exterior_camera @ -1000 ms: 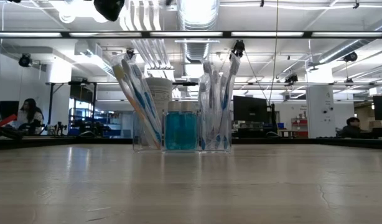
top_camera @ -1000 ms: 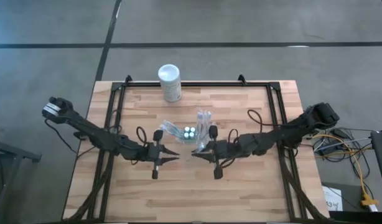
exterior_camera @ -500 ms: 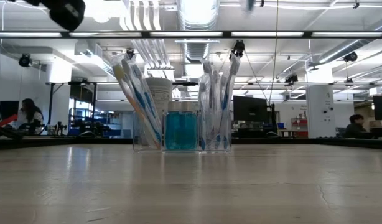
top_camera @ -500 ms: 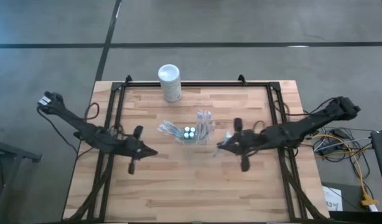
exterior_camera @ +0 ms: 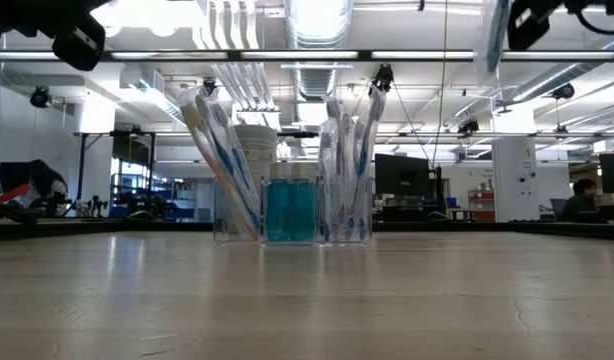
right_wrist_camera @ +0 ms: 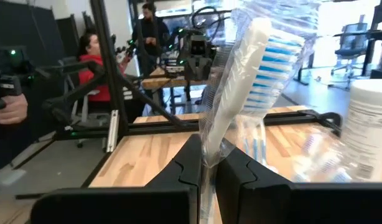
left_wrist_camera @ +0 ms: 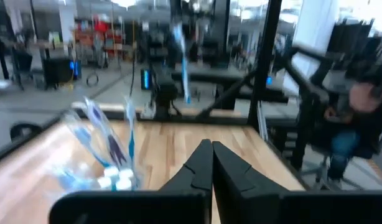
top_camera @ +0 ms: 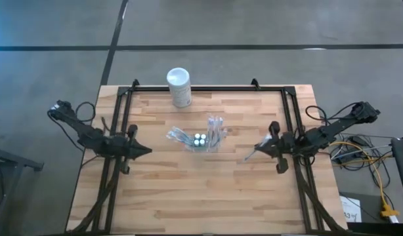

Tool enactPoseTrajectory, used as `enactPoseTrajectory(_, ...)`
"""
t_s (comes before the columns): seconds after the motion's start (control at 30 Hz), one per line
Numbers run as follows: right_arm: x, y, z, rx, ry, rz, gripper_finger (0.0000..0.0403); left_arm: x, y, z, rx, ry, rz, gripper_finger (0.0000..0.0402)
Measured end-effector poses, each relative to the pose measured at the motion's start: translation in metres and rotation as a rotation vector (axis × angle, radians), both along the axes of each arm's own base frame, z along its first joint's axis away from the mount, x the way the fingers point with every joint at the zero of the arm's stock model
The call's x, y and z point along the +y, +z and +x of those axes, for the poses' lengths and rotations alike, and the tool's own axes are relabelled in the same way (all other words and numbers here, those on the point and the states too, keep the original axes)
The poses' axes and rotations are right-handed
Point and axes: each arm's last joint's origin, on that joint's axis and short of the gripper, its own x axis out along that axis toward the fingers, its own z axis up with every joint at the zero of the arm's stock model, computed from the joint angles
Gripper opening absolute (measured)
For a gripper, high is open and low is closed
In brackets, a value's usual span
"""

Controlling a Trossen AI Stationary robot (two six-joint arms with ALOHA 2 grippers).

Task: Pick & Place toothbrushing station
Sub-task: Put the blue toothbrush into the transparent organizer

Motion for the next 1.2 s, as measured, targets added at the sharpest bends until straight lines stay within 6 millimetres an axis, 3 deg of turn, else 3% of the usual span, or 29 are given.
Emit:
enactPoseTrajectory(0.2,-0.01,-0.026,-0.016,-0.018,-0.029,0.006,0.0013,0.013,0.003,-0.011,-0.066,0.049,-0.019,0.0002)
enactPoseTrajectory(0.43,-0.015,-0.051,-0.025,-0.014,-0.018,0.02,0.0013,0.024,-0.009,-0.022,-0.008,0.087,-0.008,0.0001)
enactPoseTrajectory(0.93,-0.02,-0.081,-0.034,-0.017,-0.051,0.073,0.0013,0.017,-0.053,-0.014,0.064,0.026,0.045,0.0001)
enactPoseTrajectory(1.2,-0.021,-0.084,-0.034,-0.021,-0.076,0.087,0.0013,0.017,-0.056,-0.013,0.059,0.025,0.028,0.0002)
